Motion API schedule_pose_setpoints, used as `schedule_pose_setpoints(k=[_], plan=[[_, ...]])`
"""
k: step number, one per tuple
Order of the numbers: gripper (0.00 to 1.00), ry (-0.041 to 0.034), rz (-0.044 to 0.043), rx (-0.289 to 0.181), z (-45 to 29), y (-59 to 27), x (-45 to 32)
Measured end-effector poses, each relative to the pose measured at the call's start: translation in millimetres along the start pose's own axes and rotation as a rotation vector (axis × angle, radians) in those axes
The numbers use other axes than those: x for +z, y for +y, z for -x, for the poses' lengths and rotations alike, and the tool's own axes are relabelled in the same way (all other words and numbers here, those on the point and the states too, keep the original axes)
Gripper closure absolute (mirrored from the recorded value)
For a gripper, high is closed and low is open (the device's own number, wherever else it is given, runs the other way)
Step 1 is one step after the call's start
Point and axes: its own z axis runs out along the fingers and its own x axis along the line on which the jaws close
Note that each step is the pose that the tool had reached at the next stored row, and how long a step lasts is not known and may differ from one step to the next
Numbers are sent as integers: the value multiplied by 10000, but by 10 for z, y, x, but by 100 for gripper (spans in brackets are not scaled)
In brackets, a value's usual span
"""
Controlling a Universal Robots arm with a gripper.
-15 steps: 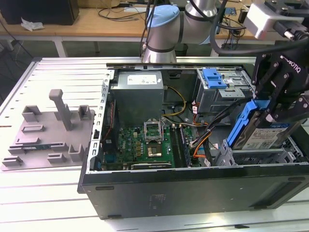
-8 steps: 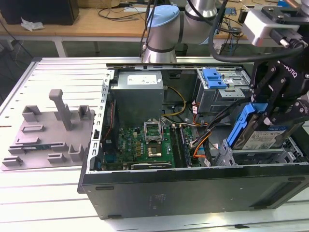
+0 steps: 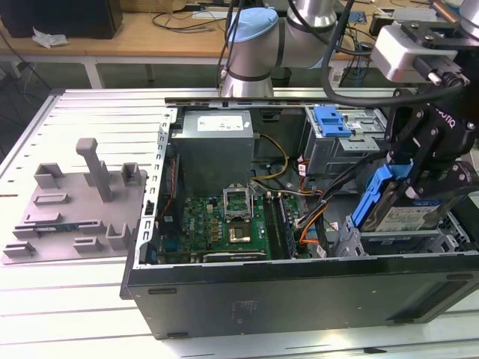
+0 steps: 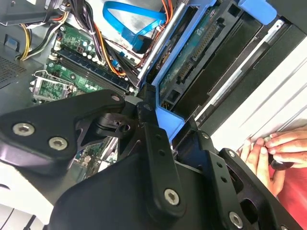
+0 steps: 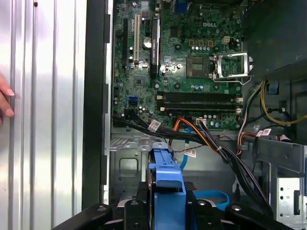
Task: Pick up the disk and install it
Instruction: 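Insert the disk into the insertion slot, then insert the first disk wire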
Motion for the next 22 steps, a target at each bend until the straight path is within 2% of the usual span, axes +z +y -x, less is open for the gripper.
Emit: schedule_pose_setpoints(k=[6,8,22], plan=[[62,1,0,-1,0,-1,7],[49,-1,0,0,0,0,8],[49,0,0,0,-1,-1,16]])
